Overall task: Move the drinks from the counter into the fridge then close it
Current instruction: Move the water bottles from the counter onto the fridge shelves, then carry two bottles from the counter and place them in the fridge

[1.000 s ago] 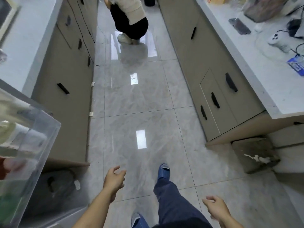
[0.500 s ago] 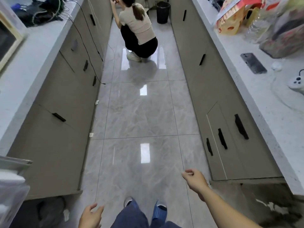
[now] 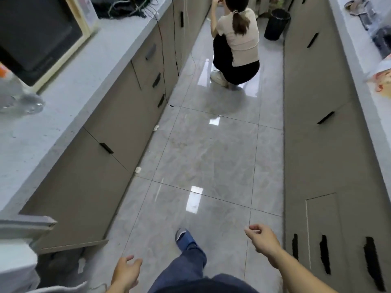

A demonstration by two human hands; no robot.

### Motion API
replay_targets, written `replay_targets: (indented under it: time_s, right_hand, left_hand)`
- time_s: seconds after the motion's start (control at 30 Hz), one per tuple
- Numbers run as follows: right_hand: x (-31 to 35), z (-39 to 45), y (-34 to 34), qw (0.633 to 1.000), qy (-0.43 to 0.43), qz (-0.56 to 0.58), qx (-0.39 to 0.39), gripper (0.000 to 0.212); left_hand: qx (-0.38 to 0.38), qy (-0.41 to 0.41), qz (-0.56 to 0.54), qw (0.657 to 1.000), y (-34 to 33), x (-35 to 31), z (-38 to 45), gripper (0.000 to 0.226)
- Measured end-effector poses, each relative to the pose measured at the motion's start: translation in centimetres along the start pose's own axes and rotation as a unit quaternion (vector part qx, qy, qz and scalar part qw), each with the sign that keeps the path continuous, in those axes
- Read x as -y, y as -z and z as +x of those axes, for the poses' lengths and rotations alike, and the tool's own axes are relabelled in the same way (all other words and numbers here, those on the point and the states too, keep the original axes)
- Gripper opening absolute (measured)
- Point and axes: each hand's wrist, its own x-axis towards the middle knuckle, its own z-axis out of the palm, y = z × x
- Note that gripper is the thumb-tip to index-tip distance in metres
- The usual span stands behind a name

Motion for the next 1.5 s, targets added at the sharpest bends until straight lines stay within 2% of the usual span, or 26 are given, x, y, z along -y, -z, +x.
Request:
replay_targets:
  time_s: [0.2,0.37,0.5,0.63,0.8,0.9,0.97,1.27,1.4,1.5]
  right_hand:
    - [5.2,5.0,1.6,0.997,-0.024,-0.072,0.000,0.021]
    - [10.8,9.4,1.7,0.991,-0.011,-0.129,0.013,0.018]
    - [17.0,14.0,0.6,0.983,0.015,-0.176,0.051,0.019]
    - [24.7,18.4,-1.8,0.963,0.067,-0.239,0.101,0.019]
    - [35.5,21.1,-7.2,0.925,0.169,-0.296,0.166,0.017]
    - [41.1,20.3,-10.9,0.892,0.231,-0.318,0.224,0.016]
    - [44.5,18.9,-13.7,0.874,0.263,-0.314,0.260,0.007]
    - [56.1,9.1,-26.7,0.804,0.403,-0.234,0.369,0.020]
    - [60.3,4.3,-30.5,0.771,0.470,-0.196,0.382,0.022]
    - [63.5,0.6,-33.3,0.753,0.506,-0.178,0.381,0.036]
  left_hand:
    - [0.015,-0.026,-0.060,0.998,-1.1,-9.8,1.5,0.037]
    - [0.004,-0.024,-0.137,0.990,-1.2,-14.6,2.7,0.038]
    - [-0.029,0.007,-0.181,0.983,-1.1,-16.4,3.3,0.034]
    - [-0.106,0.088,-0.211,0.968,-1.1,-16.5,2.8,0.030]
    - [-0.164,0.162,-0.259,0.938,-1.8,-16.5,3.1,0.037]
    - [-0.193,0.176,-0.323,0.910,-1.9,-17.3,2.3,0.036]
    - [-0.211,0.178,-0.353,0.894,-1.4,-18.4,1.8,0.033]
    - [-0.278,0.087,-0.438,0.851,4.9,-25.5,3.5,0.019]
    - [-0.306,-0.003,-0.448,0.840,10.3,-29.6,5.8,0.014]
    - [-0.323,-0.072,-0.472,0.817,15.6,-33.7,7.1,0.016]
